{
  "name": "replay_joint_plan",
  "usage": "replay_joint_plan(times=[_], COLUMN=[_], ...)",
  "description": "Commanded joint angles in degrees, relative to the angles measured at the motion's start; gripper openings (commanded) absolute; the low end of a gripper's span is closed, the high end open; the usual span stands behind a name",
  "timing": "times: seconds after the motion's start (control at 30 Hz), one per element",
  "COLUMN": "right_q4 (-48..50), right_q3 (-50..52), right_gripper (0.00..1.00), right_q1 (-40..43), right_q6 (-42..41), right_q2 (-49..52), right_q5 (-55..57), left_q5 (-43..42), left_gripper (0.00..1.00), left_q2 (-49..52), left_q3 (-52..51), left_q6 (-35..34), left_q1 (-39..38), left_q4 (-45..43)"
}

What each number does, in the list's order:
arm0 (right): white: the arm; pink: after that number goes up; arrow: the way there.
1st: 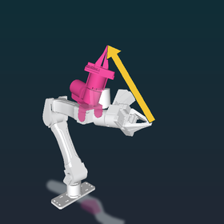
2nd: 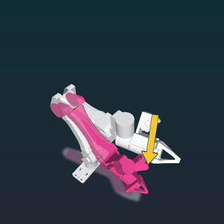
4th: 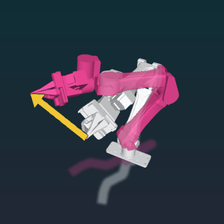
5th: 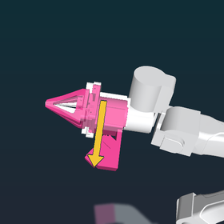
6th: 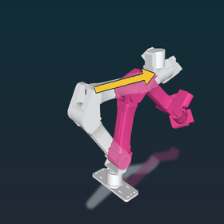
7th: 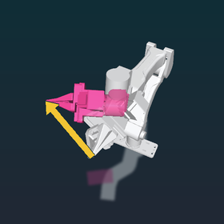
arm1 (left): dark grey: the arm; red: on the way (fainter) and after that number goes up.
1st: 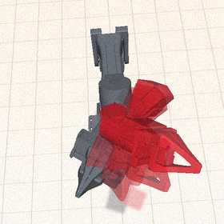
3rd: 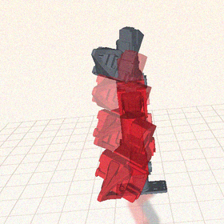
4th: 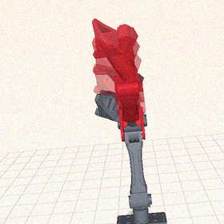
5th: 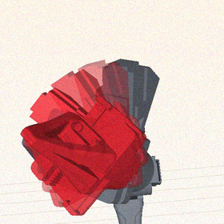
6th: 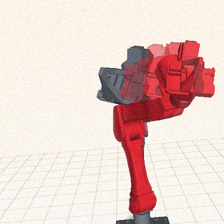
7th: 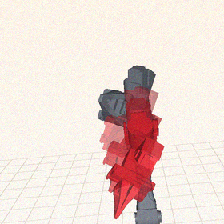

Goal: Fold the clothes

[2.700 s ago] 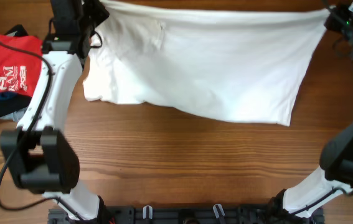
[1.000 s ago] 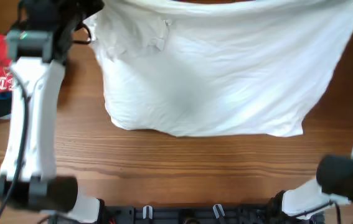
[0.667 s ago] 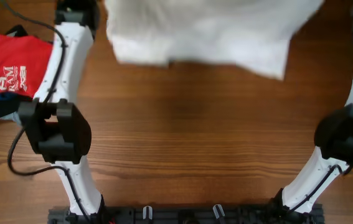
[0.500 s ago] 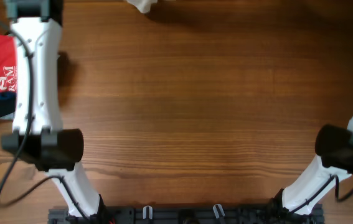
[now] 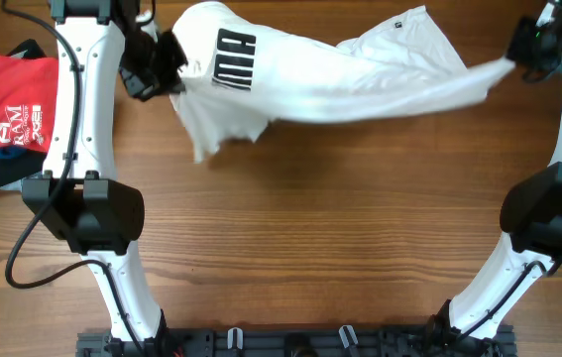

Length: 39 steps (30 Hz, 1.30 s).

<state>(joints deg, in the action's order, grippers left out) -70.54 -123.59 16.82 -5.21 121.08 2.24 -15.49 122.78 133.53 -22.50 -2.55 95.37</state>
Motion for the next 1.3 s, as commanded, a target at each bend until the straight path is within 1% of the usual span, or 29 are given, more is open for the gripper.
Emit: replay_joint_plan(times=[0.0,0.07,0.2,0.27,0.3,0.37,0.5,0.57,0.63,0.7,0.8,0.93,1.0,1.13,1.2,1.23,1.27], right_q4=[-8.2,-13.7,-20.7,-21.0,-20.9,-19.4,-15.1,-12.2,-10.3,-8.6,-6.4,-5.9,-5.2,-4.3,-2.5,-1.7,-0.8], right_q3=[0.4,0.4,2.3,6.2,8.3,14.6,26.6,31.7,35.7,38.6,41.8,41.9,41.9,41.9,41.9,41.9,41.9], right_gripper=[0.04,0.04,0.04,0.04,0.04,0.04,0.04,0.04,0.04,0.04,0.04,0.04,0.05,0.04,0.04,0.04,0.04], right_q1=[0.8,1.6,3.5,3.7,3.7,3.8,5.4,7.0,8.3,9.0,9.2,9.2,9.2,9.2,9.2,9.2,8.9], right_q6=[-1.0,-3.7,-4.3,-4.2,-4.1,-4.4,-9.2,-10.6,-11.9,-11.8,-11.2,-11.3,-11.3,-12.7,-12.9,-12.4,-9.8], right_q2=[-0.1,-0.1,-0.1,-0.1,-0.1,-0.1,-0.1,-0.1,-0.1,-0.1,-0.1,-0.1,-0.4,-5.2,-9.0,-10.2,-11.3], right_q5=[5.9,8.8,6.6,5.3,5.4,5.7,8.8,8.7,8.7,8.7,8.5,8.5,8.3,8.3,7.9,6.8,4.3], left_q5=[4.6,4.7,4.7,5.5,7.3,10.4,11.0,13.5,16.8,17.1,17.7,17.9,17.5,18.2,18.0,16.5,14.4], left_gripper=[0.04,0.04,0.04,0.04,0.04,0.04,0.04,0.04,0.04,0.04,0.04,0.04,0.04,0.04,0.04,0.04,0.04], left_q2=[-0.7,-0.7,-0.7,-0.7,-0.7,-0.7,-0.7,-0.7,-1.0,-1.6,-2.1,-2.2,-3.3,-13.4,-19.1,-21.3,-22.9], left_q3=[-2.8,-6.2,-18.5,-24.7,-27.7,-33.1,-42.2,-45.1,-46.6,-46.7,-46.7,-46.7,-46.7,-46.6,-46.6,-46.6,-46.6], left_q6=[4.0,4.3,4.3,4.3,3.8,0.9,-2.0,-4.8,-8.2,-9.4,-9.3,-9.0,-6.8,-5.8,-5.8,-5.8,-5.8], left_q1=[0.1,0.0,0.0,0.0,0.0,0.2,1.0,1.9,3.2,4.2,5.1,5.3,5.3,9.4,13.0,14.4,15.3], left_q4=[1.2,1.2,1.2,1.1,0.8,-0.9,-5.4,-6.3,-5.9,-5.8,-4.5,-4.3,-3.6,-2.2,-4.9,-6.6,-8.2])
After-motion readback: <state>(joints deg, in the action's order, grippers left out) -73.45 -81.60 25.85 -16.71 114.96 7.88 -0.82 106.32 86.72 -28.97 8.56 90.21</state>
